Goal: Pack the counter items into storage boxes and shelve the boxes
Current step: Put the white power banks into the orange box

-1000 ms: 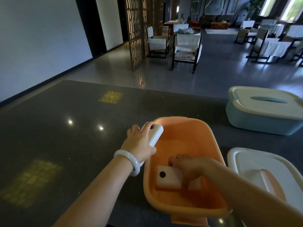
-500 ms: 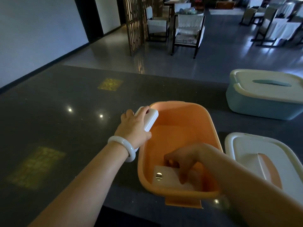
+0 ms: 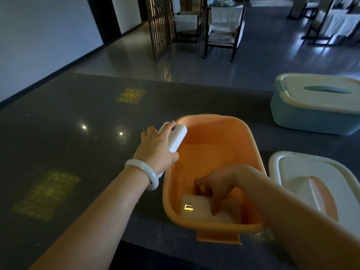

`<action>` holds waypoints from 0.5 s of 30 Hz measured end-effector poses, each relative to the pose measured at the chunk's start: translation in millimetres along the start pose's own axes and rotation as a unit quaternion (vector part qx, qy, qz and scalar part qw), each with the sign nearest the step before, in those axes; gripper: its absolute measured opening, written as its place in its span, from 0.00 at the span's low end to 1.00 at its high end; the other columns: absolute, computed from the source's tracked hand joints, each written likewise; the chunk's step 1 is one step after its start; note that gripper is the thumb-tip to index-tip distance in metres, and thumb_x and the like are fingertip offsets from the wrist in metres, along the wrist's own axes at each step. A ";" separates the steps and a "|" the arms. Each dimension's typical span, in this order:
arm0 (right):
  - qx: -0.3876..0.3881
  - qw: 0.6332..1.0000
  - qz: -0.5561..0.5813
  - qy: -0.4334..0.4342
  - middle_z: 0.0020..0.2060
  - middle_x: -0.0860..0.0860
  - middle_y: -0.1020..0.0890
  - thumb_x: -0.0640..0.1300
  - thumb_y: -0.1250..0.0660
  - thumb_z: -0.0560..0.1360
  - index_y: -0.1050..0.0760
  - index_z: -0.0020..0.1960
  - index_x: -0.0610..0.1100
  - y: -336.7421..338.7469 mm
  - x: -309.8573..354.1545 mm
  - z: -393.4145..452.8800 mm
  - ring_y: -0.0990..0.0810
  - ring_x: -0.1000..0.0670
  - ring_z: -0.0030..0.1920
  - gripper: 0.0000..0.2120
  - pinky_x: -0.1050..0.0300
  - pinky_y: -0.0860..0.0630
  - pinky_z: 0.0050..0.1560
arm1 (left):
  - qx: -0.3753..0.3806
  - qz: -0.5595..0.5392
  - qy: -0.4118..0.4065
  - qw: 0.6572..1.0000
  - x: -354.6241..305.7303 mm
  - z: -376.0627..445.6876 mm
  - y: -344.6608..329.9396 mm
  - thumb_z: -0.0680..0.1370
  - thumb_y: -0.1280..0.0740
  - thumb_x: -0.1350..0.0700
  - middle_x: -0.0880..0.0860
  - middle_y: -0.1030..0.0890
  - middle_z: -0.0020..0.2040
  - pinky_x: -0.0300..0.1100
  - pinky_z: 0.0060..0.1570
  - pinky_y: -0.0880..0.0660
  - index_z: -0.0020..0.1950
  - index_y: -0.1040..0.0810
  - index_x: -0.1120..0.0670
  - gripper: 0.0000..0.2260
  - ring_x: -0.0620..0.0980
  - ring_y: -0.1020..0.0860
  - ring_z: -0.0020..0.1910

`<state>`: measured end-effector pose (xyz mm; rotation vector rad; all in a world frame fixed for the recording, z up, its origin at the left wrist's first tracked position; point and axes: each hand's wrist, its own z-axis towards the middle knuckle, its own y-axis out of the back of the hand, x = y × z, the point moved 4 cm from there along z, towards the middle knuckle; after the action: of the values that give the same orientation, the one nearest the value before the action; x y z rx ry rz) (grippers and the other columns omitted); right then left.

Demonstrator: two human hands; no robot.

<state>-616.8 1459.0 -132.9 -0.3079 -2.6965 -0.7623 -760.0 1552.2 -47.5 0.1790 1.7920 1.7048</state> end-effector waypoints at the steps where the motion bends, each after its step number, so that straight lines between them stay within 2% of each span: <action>1: -0.016 1.000 0.022 0.003 0.47 0.60 0.27 0.50 0.25 0.69 0.36 0.67 0.58 2.8 0.6 -1.9 0.25 0.50 0.52 0.31 0.53 0.26 0.52 | 0.004 -0.013 0.003 1.000 1.4 -0.1 1.0 0.73 0.28 0.50 0.54 0.34 0.66 0.48 0.53 0.24 0.76 0.48 0.40 0.38 0.54 0.31 0.62; 2: -0.044 0.998 0.054 0.011 0.49 0.60 0.26 0.51 0.26 0.70 0.35 0.66 0.58 6.8 1.0 -4.8 0.24 0.52 0.53 0.29 0.55 0.26 0.52 | 0.009 -0.029 0.005 1.000 2.8 -0.6 2.1 0.73 0.27 0.50 0.53 0.34 0.66 0.48 0.53 0.24 0.75 0.48 0.39 0.38 0.53 0.31 0.62; 4: -0.150 0.977 0.140 0.053 0.53 0.60 0.23 0.50 0.28 0.72 0.31 0.63 0.59 21.5 2.7 -14.9 0.22 0.55 0.54 0.22 0.57 0.25 0.55 | 0.015 -0.059 0.003 0.998 4.4 -2.9 5.7 0.72 0.27 0.49 0.52 0.35 0.65 0.46 0.52 0.26 0.75 0.47 0.38 0.38 0.52 0.32 0.62; 5: -0.219 0.953 0.192 0.088 0.52 0.61 0.21 0.50 0.29 0.73 0.29 0.61 0.59 30.8 4.2 -22.3 0.21 0.56 0.53 0.18 0.58 0.24 0.55 | 0.016 -0.072 0.000 0.997 4.0 -4.6 7.8 0.72 0.26 0.49 0.52 0.35 0.65 0.45 0.52 0.26 0.74 0.46 0.37 0.38 0.52 0.32 0.62; 7: -0.317 0.879 0.315 0.168 0.51 0.59 0.18 0.49 0.32 0.75 0.25 0.59 0.56 45.4 8.6 -39.4 0.18 0.57 0.52 0.12 0.60 0.20 0.50 | 0.017 -0.100 -0.004 0.995 -0.4 -8.5 10.6 0.72 0.26 0.50 0.51 0.36 0.65 0.44 0.52 0.27 0.74 0.46 0.35 0.39 0.51 0.32 0.62; 10: -0.314 0.783 0.472 0.257 0.52 0.52 0.17 0.46 0.35 0.78 0.23 0.60 0.50 53.0 21.7 -54.6 0.17 0.50 0.54 0.11 0.59 0.20 0.48 | 0.002 -0.142 -0.013 0.990 -13.7 -11.4 12.3 0.71 0.26 0.51 0.49 0.37 0.63 0.44 0.52 0.26 0.72 0.46 0.33 0.38 0.50 0.33 0.62; 15: -0.310 0.712 0.578 0.252 0.48 0.49 0.15 0.41 0.36 0.78 0.23 0.57 0.45 49.8 32.3 -57.7 0.16 0.46 0.51 0.08 0.54 0.19 0.45 | 0.018 -0.144 -0.021 0.989 -33.2 -10.0 12.2 0.72 0.28 0.56 0.48 0.39 0.64 0.47 0.58 0.27 0.73 0.50 0.34 0.41 0.51 0.37 0.65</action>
<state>-618.1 1473.3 -51.4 -1.4805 -1.1902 -1.0197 -743.5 1528.4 -24.9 -0.0287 1.7250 1.4563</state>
